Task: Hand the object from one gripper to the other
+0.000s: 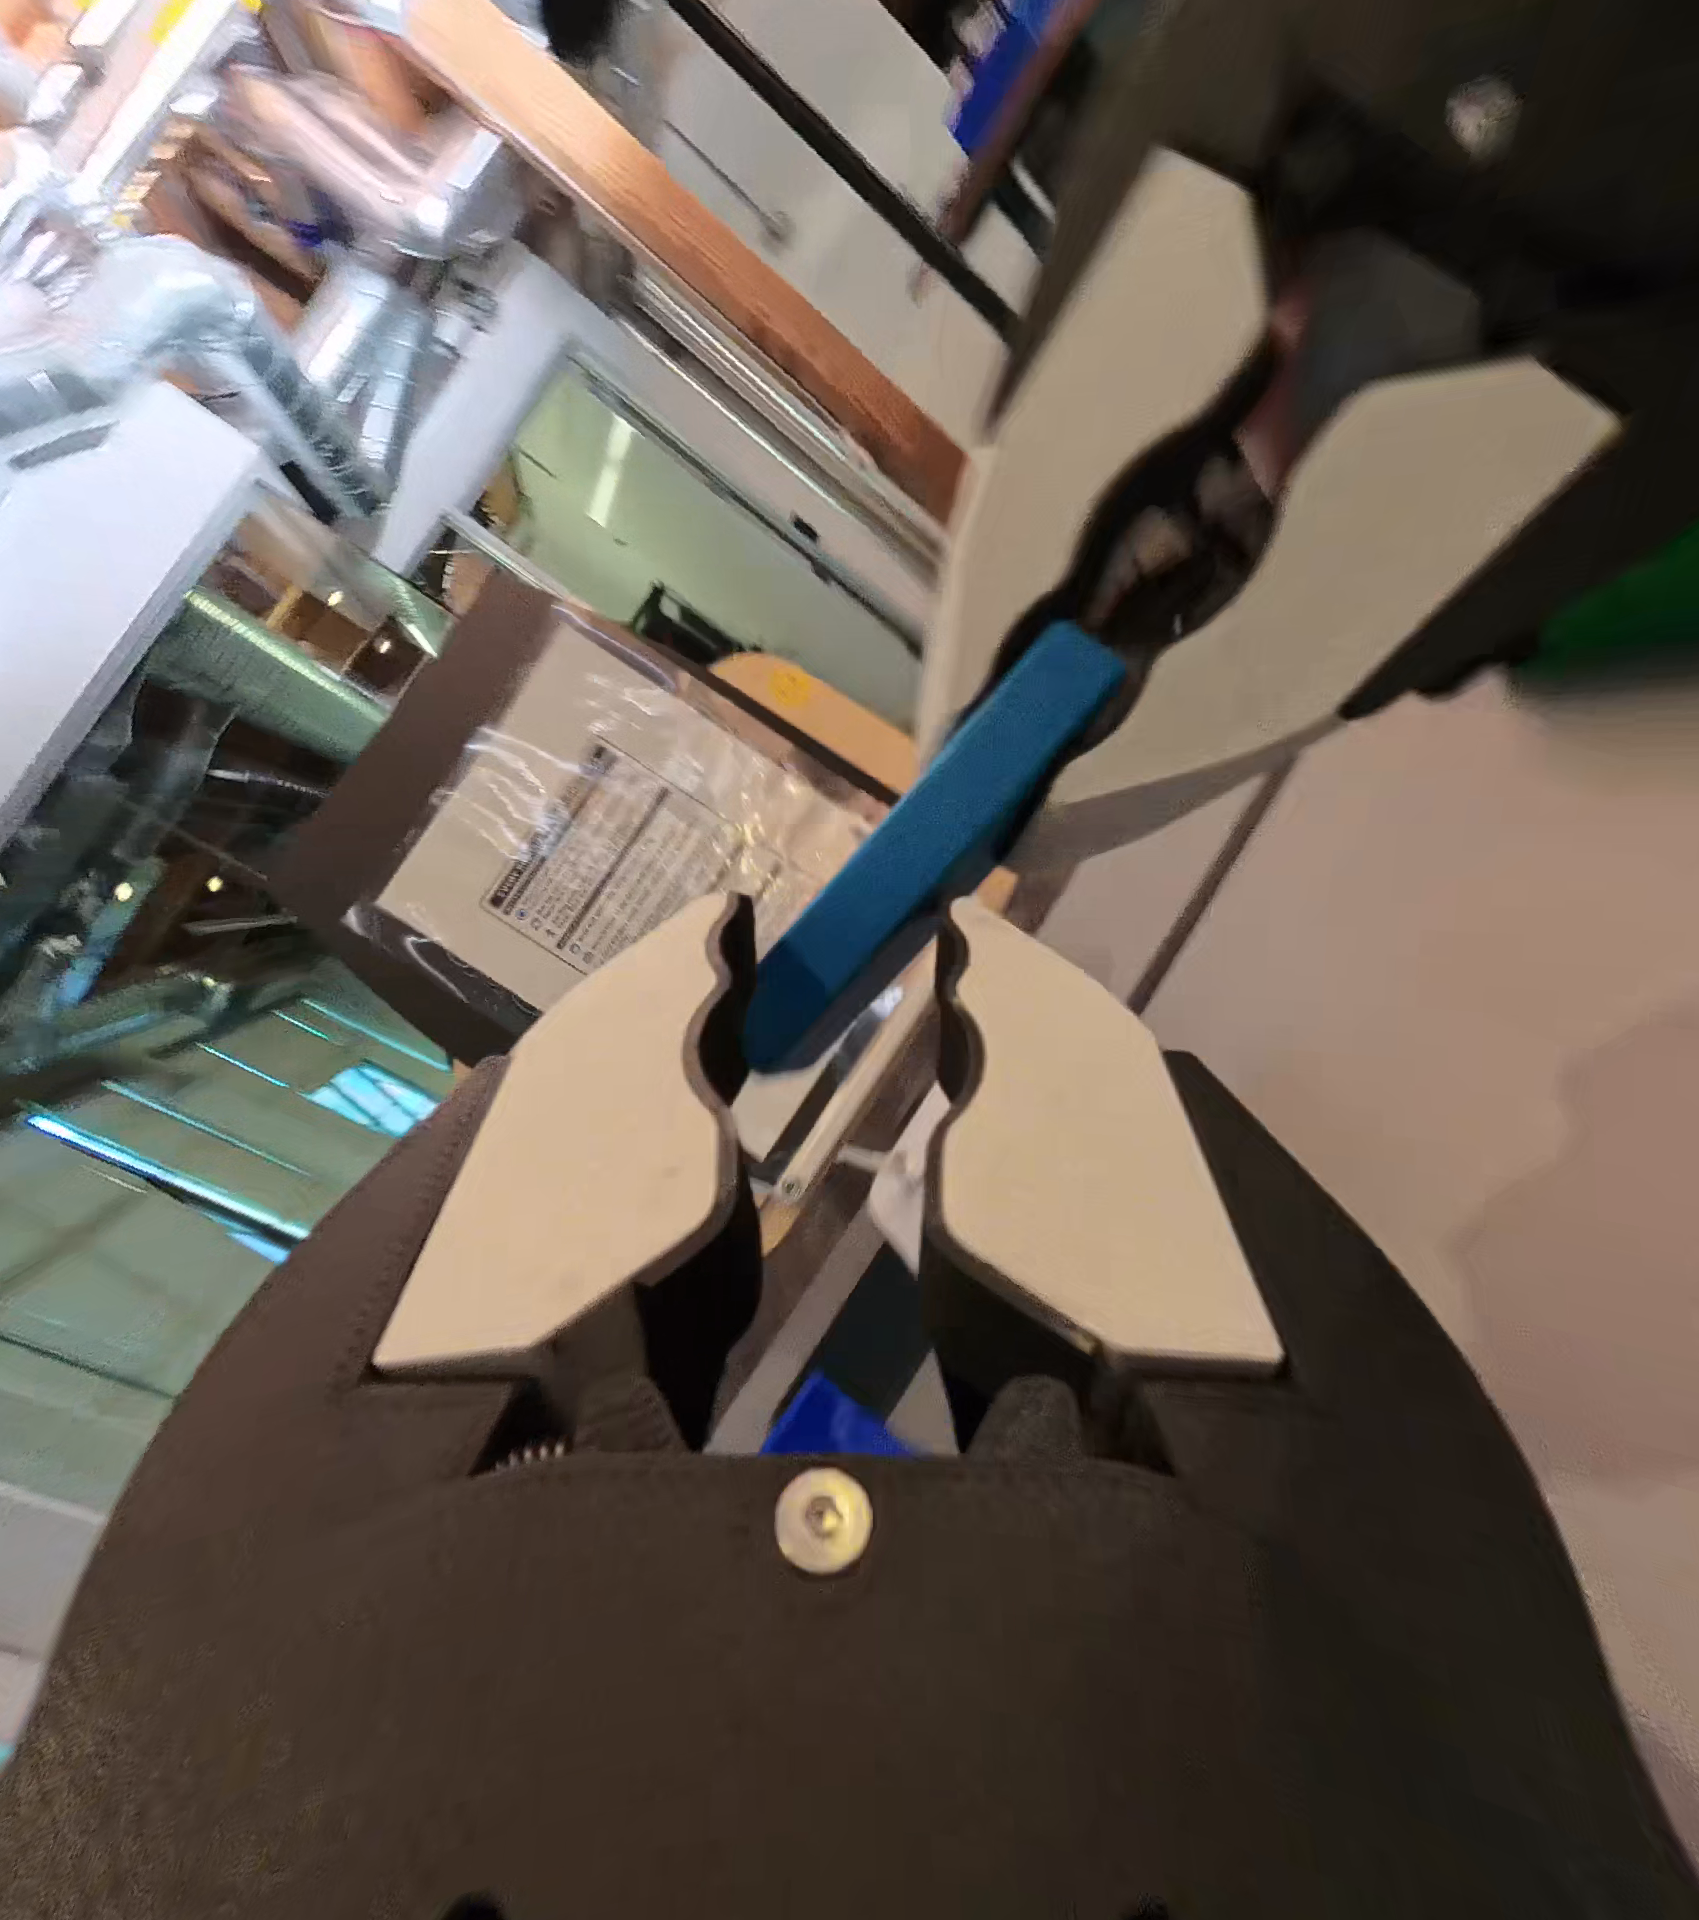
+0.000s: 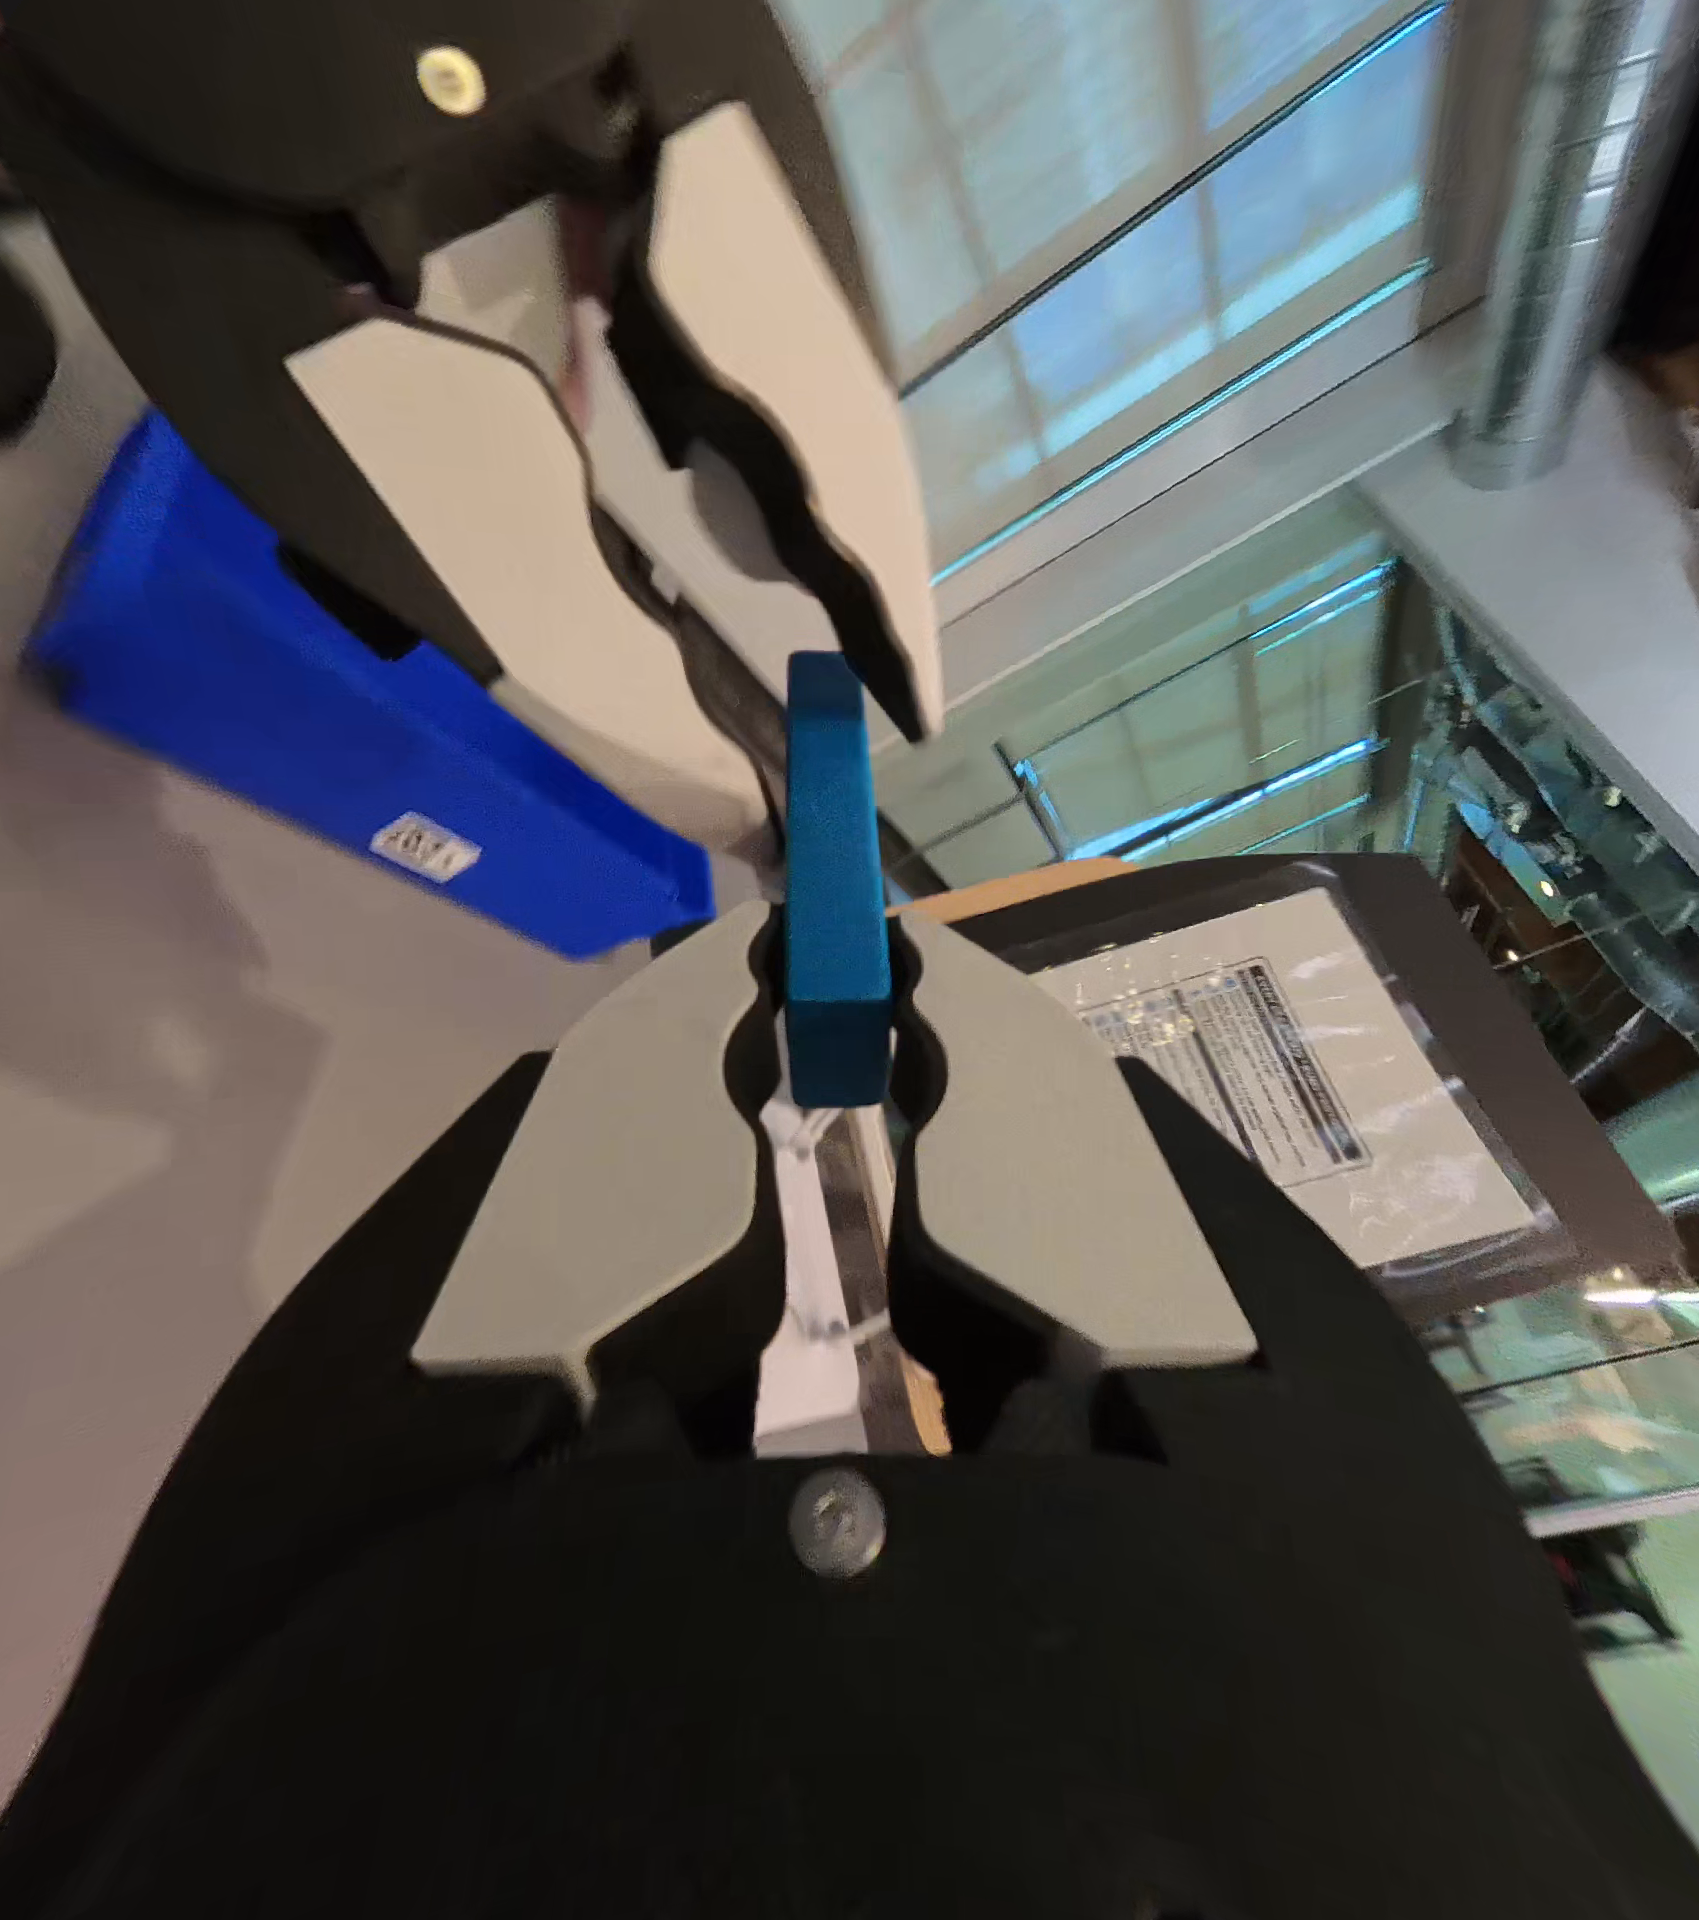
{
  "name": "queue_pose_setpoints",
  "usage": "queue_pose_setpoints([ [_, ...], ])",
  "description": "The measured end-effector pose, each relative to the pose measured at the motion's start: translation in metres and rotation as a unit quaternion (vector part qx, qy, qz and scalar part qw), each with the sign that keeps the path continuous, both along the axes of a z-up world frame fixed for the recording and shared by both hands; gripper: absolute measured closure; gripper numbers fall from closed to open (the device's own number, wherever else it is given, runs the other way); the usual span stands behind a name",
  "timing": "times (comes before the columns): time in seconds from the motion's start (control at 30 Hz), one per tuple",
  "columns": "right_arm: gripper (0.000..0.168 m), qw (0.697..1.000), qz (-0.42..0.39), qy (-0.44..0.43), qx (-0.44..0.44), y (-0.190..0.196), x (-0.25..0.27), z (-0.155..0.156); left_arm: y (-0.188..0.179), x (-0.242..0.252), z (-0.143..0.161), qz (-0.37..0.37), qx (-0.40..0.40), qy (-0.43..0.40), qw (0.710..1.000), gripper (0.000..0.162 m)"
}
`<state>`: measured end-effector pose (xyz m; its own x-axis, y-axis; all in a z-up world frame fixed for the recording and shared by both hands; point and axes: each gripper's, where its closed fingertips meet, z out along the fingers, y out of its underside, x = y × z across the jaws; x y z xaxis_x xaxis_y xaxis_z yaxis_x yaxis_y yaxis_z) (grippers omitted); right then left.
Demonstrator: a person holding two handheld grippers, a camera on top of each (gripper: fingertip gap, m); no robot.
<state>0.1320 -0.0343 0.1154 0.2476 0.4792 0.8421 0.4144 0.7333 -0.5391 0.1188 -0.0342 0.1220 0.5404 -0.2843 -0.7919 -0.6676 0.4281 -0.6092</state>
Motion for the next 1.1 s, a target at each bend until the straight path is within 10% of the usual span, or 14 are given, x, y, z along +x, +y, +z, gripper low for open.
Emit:
queue_pose_setpoints([
  [0.2,0.151,0.959,0.147,0.242,0.004,-0.037,0.032,0.070,-0.034,-0.003,0.049,-0.180,-0.073,-0.243,0.951,0.126],
  [0.47,0.151,0.803,0.454,0.327,-0.203,-0.082,0.023,0.077,-0.085,0.014,0.071,-0.413,-0.113,-0.335,0.839,0.127],
  [0.7,0.145,0.821,0.421,0.300,-0.243,-0.058,-0.008,0.049,-0.070,0.021,0.056,-0.339,-0.052,-0.255,0.904,0.144],
  [0.87,0.131,0.911,0.221,0.306,-0.168,0.000,0.004,0.043,-0.005,-0.017,0.034,-0.059,0.055,-0.093,0.992,0.146],
  [0.97,0.132,0.953,0.061,0.295,-0.028,0.013,0.018,0.055,0.023,-0.049,0.034,0.119,0.133,-0.010,0.984,0.146],
  [1.1,0.132,0.962,0.051,0.269,0.009,-0.013,-0.005,0.059,0.025,-0.034,0.032,0.122,0.148,-0.024,0.981,0.146],
])
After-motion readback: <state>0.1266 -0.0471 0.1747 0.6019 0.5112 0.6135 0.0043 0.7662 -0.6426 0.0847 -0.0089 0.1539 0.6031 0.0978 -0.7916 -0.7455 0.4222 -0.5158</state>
